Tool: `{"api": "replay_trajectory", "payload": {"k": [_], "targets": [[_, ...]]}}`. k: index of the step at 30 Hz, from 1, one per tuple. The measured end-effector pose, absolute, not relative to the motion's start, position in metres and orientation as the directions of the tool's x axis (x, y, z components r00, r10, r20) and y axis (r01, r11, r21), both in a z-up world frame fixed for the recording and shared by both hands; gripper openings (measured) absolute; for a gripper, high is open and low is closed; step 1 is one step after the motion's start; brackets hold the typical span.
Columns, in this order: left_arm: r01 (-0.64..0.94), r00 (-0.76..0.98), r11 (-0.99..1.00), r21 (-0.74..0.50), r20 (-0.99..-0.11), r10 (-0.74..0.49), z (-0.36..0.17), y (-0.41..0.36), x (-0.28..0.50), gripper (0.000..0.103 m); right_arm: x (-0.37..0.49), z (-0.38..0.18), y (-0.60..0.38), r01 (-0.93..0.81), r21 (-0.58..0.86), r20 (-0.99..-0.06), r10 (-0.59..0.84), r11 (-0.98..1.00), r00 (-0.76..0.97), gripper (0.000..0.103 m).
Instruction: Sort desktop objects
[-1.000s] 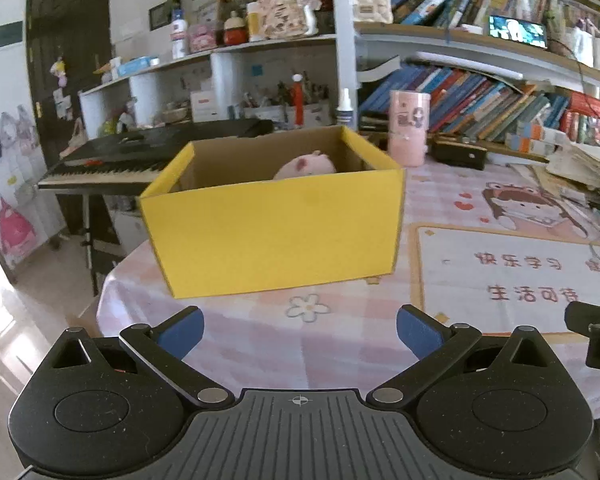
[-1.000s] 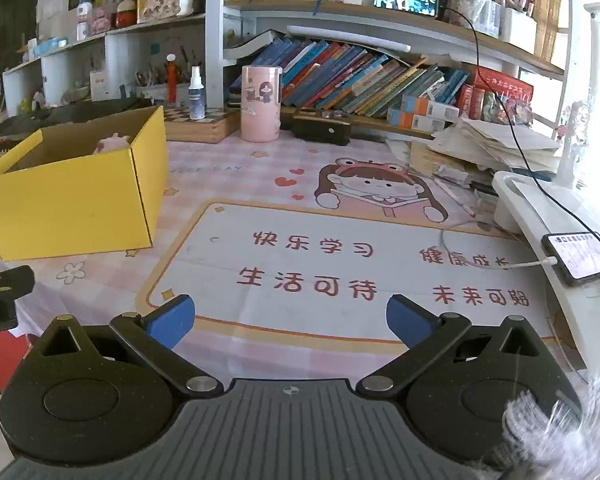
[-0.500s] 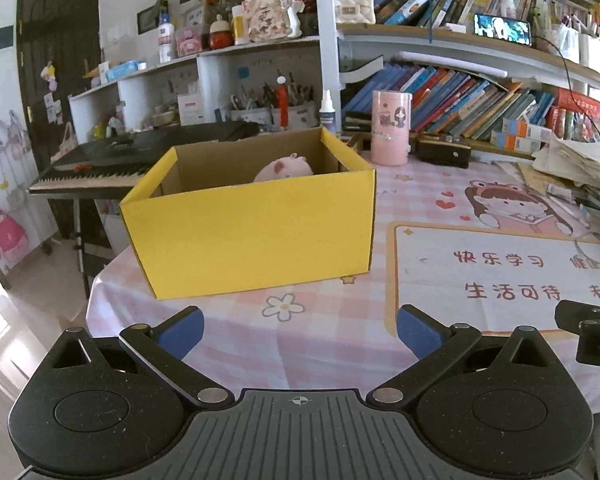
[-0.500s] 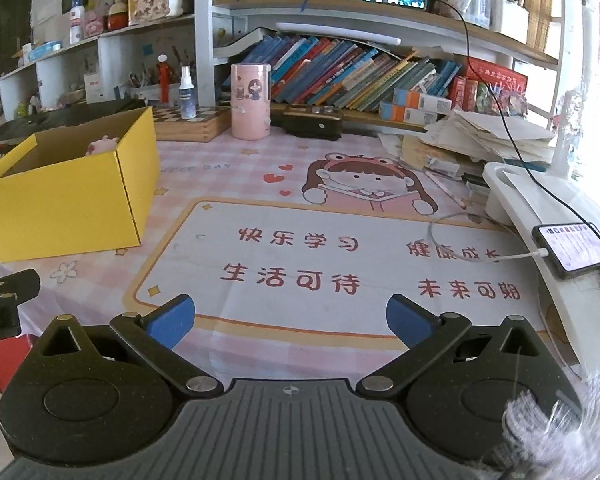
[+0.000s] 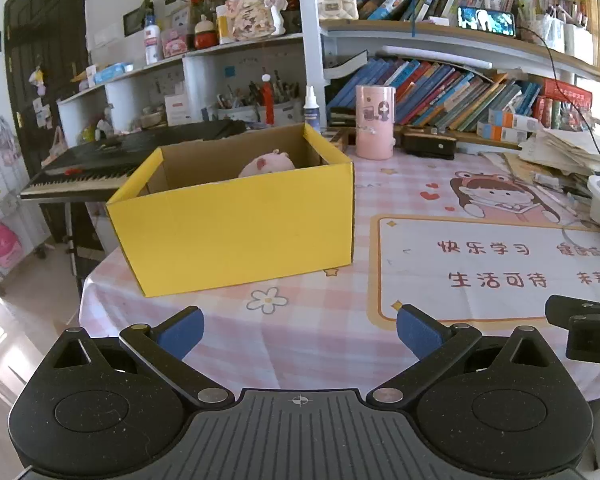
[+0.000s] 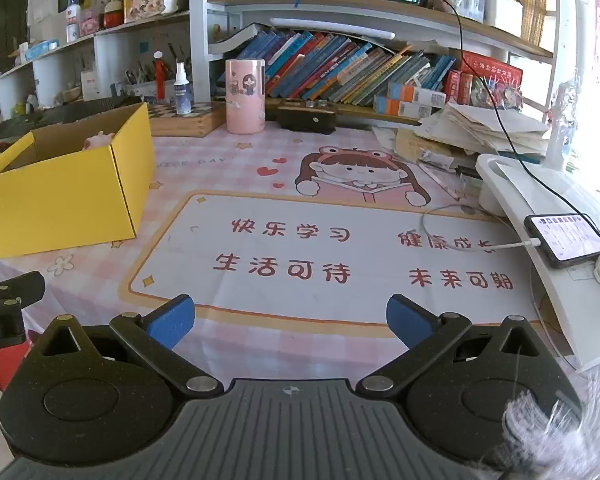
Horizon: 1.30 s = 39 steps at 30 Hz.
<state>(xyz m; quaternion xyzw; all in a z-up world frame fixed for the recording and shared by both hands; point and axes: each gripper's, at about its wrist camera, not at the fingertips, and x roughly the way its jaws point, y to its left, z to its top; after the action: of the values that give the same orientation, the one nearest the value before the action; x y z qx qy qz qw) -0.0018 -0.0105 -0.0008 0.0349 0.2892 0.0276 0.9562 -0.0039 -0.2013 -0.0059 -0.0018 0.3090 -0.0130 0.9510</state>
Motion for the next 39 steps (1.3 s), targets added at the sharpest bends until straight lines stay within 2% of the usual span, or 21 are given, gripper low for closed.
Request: {"api": "replay_trajectory", "payload": {"k": [39], "targets": [[-0.023,0.837,0.999,0.046,-0.546,0.044,-0.0011,-0.0082,-0.0063,0.103,-0.0074,-0.0083,-0.2000,0.000,-0.022,-0.593,-0.013,1.000,0.805,0.103]]}}
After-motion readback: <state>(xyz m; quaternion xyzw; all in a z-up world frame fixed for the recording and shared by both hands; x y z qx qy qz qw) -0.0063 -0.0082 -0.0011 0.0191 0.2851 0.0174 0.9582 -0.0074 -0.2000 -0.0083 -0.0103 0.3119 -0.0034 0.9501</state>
